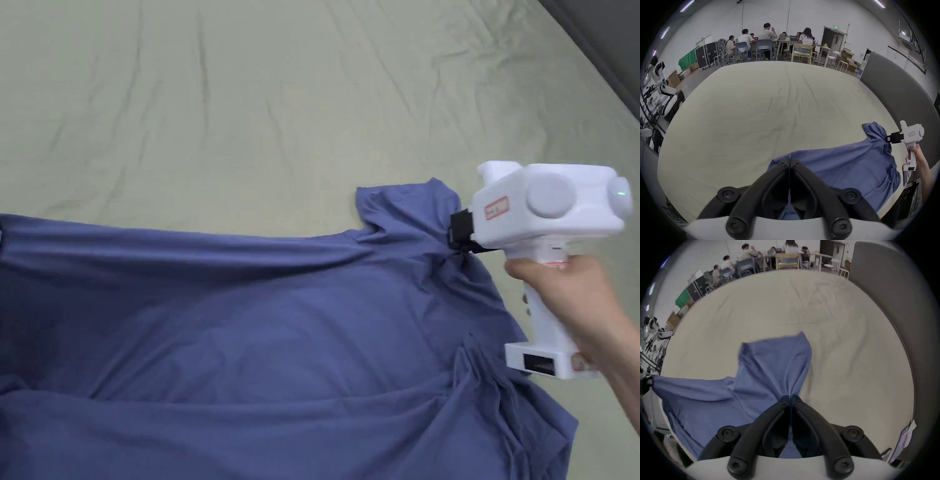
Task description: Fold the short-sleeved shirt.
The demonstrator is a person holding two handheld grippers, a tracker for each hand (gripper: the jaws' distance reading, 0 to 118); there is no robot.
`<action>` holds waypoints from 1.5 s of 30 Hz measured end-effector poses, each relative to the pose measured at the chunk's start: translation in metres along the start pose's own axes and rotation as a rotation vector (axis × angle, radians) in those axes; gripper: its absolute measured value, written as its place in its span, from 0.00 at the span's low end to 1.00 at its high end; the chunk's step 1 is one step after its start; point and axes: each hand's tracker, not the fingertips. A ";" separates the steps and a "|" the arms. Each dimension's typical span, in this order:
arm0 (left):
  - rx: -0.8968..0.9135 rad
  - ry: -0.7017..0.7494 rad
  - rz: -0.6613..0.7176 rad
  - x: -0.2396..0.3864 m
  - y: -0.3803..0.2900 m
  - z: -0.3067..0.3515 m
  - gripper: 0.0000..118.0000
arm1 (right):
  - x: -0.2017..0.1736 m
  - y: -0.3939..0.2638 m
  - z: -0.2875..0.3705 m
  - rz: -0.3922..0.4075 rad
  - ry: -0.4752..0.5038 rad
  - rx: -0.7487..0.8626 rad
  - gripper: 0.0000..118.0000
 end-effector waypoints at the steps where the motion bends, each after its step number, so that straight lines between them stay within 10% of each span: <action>1: 0.002 0.006 -0.006 -0.004 -0.003 0.006 0.00 | 0.004 -0.005 0.018 0.009 0.014 0.029 0.04; 11: -0.118 0.075 -0.029 -0.021 -0.086 0.048 0.00 | 0.012 -0.158 0.144 0.004 0.081 0.115 0.04; 27: -0.346 0.177 -0.180 0.000 -0.170 0.019 0.03 | 0.022 -0.236 0.104 -0.059 0.055 -0.066 0.06; 29: -0.371 0.150 -0.118 -0.005 -0.171 0.021 0.48 | 0.015 -0.234 0.110 -0.043 0.054 -0.086 0.70; 31: -0.351 0.139 -0.095 -0.011 -0.170 0.031 0.60 | 0.009 -0.238 0.118 -0.011 0.052 -0.071 1.00; 38: -0.045 0.109 -0.053 0.002 -0.149 0.138 0.63 | -0.029 -0.228 0.209 -0.050 0.060 0.220 0.93; 42: 0.195 0.087 -0.172 0.013 -0.142 0.201 0.58 | -0.049 -0.237 0.245 0.028 0.010 0.415 0.19; 44: 0.267 0.098 -0.196 0.021 -0.142 0.217 0.45 | -0.055 -0.243 0.250 0.006 0.025 0.448 0.08; 45: 0.279 0.090 -0.166 0.019 -0.138 0.214 0.05 | -0.057 -0.246 0.252 -0.017 0.055 0.472 0.07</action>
